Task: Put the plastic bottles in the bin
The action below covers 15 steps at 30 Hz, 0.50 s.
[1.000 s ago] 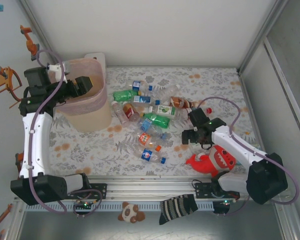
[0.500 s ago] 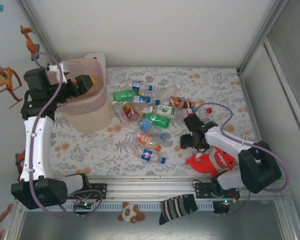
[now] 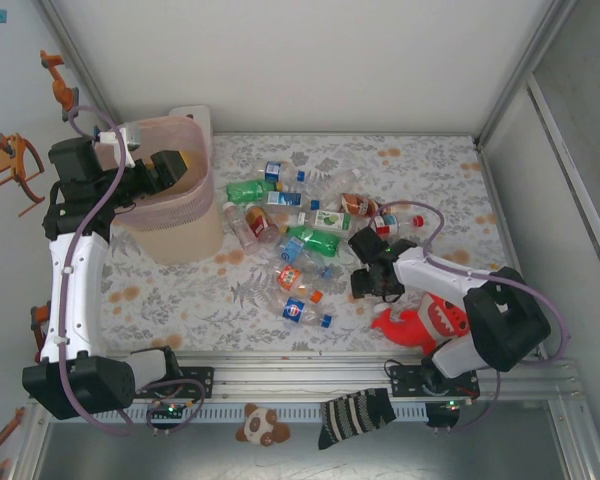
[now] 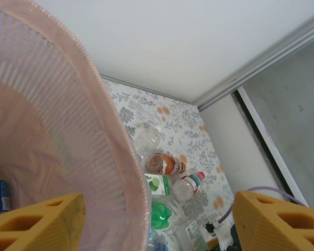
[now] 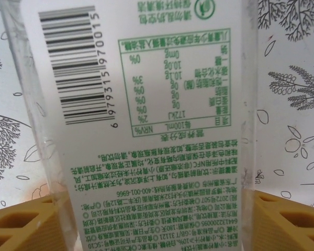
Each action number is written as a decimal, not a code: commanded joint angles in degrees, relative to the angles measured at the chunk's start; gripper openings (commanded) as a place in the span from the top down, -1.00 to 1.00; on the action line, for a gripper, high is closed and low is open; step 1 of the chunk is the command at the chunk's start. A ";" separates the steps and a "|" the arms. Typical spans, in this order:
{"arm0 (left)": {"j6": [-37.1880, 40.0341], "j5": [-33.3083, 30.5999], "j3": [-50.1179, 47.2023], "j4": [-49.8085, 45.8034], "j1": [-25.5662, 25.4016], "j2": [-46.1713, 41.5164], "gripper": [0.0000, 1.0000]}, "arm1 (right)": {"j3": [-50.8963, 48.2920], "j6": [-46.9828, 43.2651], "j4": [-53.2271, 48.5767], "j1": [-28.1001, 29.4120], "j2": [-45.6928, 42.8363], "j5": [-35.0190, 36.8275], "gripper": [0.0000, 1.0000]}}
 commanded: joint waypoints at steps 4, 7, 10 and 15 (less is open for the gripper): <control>-0.96 1.64 -0.74 1.65 0.15 -1.07 -0.47 | 1.35 -1.34 -2.17 1.23 0.81 0.27 -0.60; -1.18 1.62 -0.78 1.88 0.06 -0.96 -0.48 | 1.39 -1.58 -2.47 1.59 0.67 0.46 -0.60; -1.32 1.77 -0.79 1.92 0.00 -0.82 -0.47 | 1.48 -1.59 -2.62 1.67 0.72 1.01 -0.56; -1.45 1.78 -0.72 1.92 -0.29 -1.11 -0.47 | 1.98 -1.43 -2.85 1.68 0.60 1.63 -0.46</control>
